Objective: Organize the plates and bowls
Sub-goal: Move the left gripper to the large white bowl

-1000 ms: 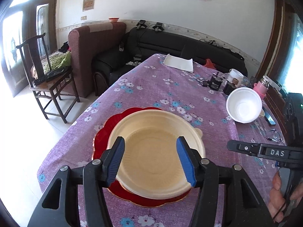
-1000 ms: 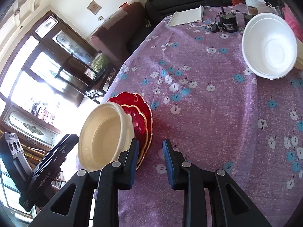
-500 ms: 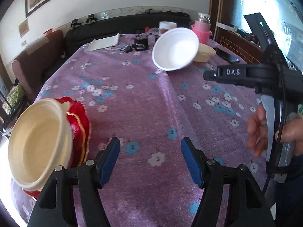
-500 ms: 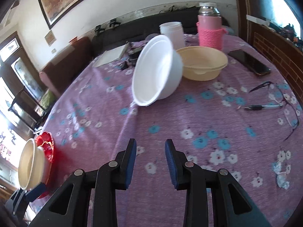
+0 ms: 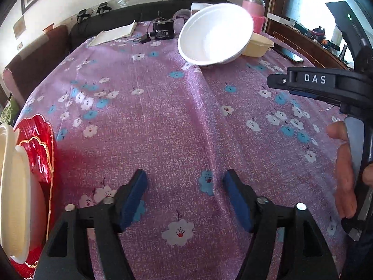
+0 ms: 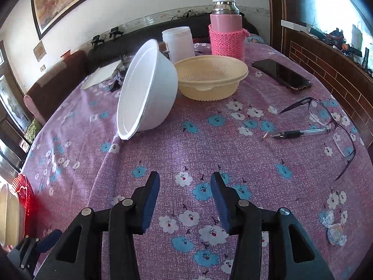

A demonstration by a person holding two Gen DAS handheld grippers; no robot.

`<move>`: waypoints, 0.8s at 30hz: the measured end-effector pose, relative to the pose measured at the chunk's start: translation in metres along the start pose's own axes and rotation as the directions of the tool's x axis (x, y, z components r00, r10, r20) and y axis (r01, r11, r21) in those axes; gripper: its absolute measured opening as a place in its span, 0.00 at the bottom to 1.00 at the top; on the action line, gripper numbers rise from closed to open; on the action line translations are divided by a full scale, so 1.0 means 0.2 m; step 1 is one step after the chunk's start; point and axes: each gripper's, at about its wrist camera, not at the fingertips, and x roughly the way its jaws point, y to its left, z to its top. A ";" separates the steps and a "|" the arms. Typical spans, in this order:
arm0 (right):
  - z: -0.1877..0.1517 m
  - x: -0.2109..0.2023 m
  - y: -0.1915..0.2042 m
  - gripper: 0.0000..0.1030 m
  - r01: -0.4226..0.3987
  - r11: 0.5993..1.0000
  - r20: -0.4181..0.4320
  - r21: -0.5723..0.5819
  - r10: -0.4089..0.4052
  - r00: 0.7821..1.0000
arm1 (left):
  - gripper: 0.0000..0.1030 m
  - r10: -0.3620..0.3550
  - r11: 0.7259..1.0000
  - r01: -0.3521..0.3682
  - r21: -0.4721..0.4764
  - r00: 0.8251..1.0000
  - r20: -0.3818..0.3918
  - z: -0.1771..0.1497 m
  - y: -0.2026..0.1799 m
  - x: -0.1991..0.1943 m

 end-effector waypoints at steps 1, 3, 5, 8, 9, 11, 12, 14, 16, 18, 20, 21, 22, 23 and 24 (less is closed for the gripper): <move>0.00 0.01 0.00 0.47 -0.009 1.000 -0.010 0.005 0.009 1.000 | 0.79 -0.009 1.000 0.009 0.011 1.000 -0.008 0.00 -0.01 0.01; 0.00 0.02 0.00 0.47 -0.021 1.000 -0.016 0.017 0.021 1.000 | 0.85 0.008 0.999 -0.007 0.046 1.000 -0.020 0.01 -0.04 0.02; -0.01 0.02 0.00 0.47 -0.017 1.000 -0.004 0.014 0.017 1.000 | 0.89 -0.004 0.999 0.005 0.050 1.000 -0.026 0.01 -0.04 0.03; 0.01 -0.02 0.00 0.47 -0.021 0.999 0.018 0.029 0.020 1.000 | 0.90 -0.010 0.999 0.011 0.043 1.000 -0.027 0.01 -0.04 0.03; 0.02 -0.05 -0.01 0.48 -0.031 0.999 0.031 0.040 0.030 0.999 | 0.91 -0.010 0.999 0.011 0.044 1.000 -0.029 0.01 -0.04 0.03; 0.06 -0.08 0.00 0.48 -0.038 0.998 0.049 0.044 0.036 0.998 | 0.91 -0.013 0.999 0.014 0.044 0.999 -0.030 0.01 -0.04 0.03; 0.10 -0.09 0.01 0.48 -0.037 0.998 0.050 0.043 0.034 0.998 | 0.91 -0.019 0.999 0.021 0.038 0.999 -0.027 0.01 -0.03 0.03; 0.16 -0.11 0.03 0.48 -0.045 0.998 0.055 0.049 0.042 0.998 | 0.91 -0.029 0.999 0.029 0.019 0.999 -0.021 0.01 -0.01 0.03; 0.24 -0.12 0.04 0.48 -0.039 0.998 0.074 0.057 0.034 0.997 | 0.91 -0.049 0.999 0.049 -0.004 0.999 -0.013 0.01 0.01 0.02; 0.33 -0.10 0.06 0.48 -0.029 0.998 0.088 0.053 0.024 0.996 | 0.91 -0.053 0.999 0.052 -0.015 0.999 -0.010 0.01 0.02 0.02; 0.39 -0.06 0.07 0.48 -0.012 0.998 0.081 0.054 0.008 0.997 | 0.91 -0.059 0.998 0.058 -0.019 0.998 -0.007 0.01 0.02 0.02; 0.43 -0.03 0.07 0.48 0.014 0.998 0.073 0.064 -0.018 0.997 | 0.91 -0.063 0.998 0.063 -0.025 0.998 -0.005 0.01 0.03 0.02; 0.45 0.00 0.07 0.48 0.031 0.997 0.070 0.069 -0.036 0.997 | 0.91 -0.066 0.997 0.066 -0.029 0.998 -0.004 0.01 0.04 0.02; 0.47 0.04 0.07 0.48 0.038 0.997 0.063 0.072 -0.043 0.997 | 0.91 -0.070 0.997 0.070 -0.033 0.998 -0.002 0.01 0.04 0.02; 0.49 0.09 0.06 0.48 0.052 0.996 0.038 0.070 -0.055 0.998 | 0.91 -0.071 0.997 0.071 -0.035 0.997 -0.001 0.01 0.04 0.02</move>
